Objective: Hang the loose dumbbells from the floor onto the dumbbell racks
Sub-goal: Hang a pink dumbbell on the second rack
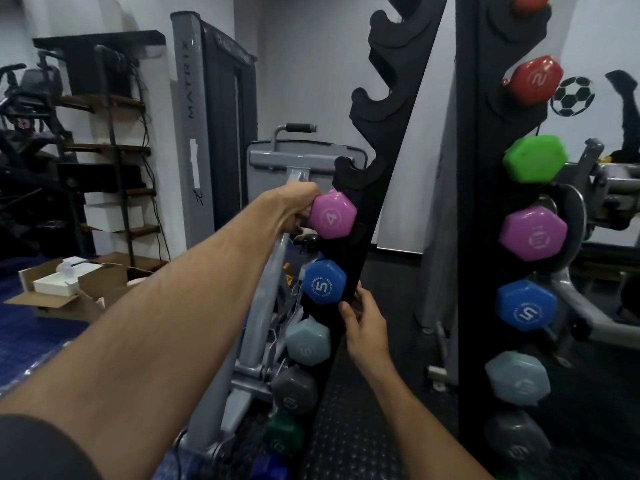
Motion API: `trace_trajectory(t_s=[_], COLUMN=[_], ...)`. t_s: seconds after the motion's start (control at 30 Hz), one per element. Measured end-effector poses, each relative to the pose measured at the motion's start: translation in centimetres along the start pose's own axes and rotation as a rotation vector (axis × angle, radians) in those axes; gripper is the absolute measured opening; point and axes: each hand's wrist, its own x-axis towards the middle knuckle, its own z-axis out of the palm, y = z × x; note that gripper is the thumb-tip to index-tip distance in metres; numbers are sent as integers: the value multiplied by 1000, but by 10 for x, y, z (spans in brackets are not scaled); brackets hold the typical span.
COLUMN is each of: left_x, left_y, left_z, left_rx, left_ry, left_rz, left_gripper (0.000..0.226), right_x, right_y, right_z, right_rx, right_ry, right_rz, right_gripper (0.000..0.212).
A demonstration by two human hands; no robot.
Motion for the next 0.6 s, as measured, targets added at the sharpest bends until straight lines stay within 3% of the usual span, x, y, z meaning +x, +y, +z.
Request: trace_trajectory(t_s=[0.3, 0.47, 0.6], left_x=[-5, -9, -16], left_y=[-7, -12, -12], left_z=[8, 20, 25], left_rx=[-81, -278, -319], left_ry=[-18, -1, -73], left_rz=[99, 114, 149], left_gripper=[20, 23, 31], right_x=[1, 1, -2], right_y=[-4, -6, -8], right_z=[-3, -5, -3], right_rx=[-2, -20, -47], right_ry=[-31, -41, -46], right_rz=[14, 12, 7], right_gripper=[50, 50, 50])
